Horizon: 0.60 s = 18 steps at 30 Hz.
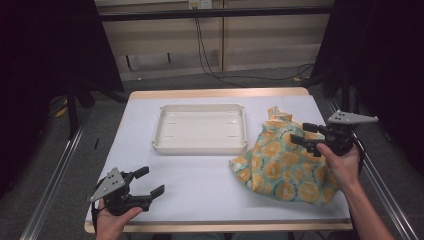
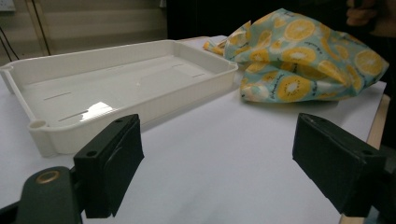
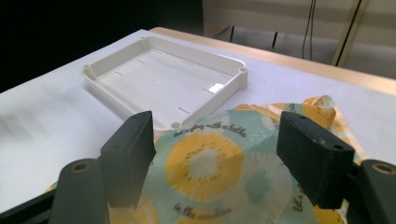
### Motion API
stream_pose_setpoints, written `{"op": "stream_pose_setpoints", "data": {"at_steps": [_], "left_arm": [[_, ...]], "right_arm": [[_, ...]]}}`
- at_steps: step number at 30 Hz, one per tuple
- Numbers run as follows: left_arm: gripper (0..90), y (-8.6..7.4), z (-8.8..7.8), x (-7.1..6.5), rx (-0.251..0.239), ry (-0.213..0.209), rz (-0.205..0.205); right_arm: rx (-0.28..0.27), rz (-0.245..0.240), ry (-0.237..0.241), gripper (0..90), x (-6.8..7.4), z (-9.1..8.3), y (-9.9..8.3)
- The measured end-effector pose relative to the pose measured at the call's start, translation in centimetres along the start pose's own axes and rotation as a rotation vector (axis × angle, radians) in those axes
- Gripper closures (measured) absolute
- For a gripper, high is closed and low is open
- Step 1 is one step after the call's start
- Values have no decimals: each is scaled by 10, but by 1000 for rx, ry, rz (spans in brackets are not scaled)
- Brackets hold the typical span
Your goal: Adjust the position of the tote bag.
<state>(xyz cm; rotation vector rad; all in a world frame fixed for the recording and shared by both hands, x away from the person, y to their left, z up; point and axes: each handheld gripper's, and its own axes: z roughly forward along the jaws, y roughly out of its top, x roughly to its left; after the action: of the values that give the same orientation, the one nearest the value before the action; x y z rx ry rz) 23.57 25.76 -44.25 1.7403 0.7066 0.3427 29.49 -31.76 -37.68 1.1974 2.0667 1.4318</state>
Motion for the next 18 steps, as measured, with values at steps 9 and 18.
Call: {"op": "stream_pose_setpoints", "data": {"at_steps": [9,18], "left_arm": [[154,0,-1,2,0,15,-2],[154,-1,-2,1,3,2,-7]], "right_arm": [[44,53,12,258,-26,22,0],[113,57,37,392,-28,41,-9]]}}
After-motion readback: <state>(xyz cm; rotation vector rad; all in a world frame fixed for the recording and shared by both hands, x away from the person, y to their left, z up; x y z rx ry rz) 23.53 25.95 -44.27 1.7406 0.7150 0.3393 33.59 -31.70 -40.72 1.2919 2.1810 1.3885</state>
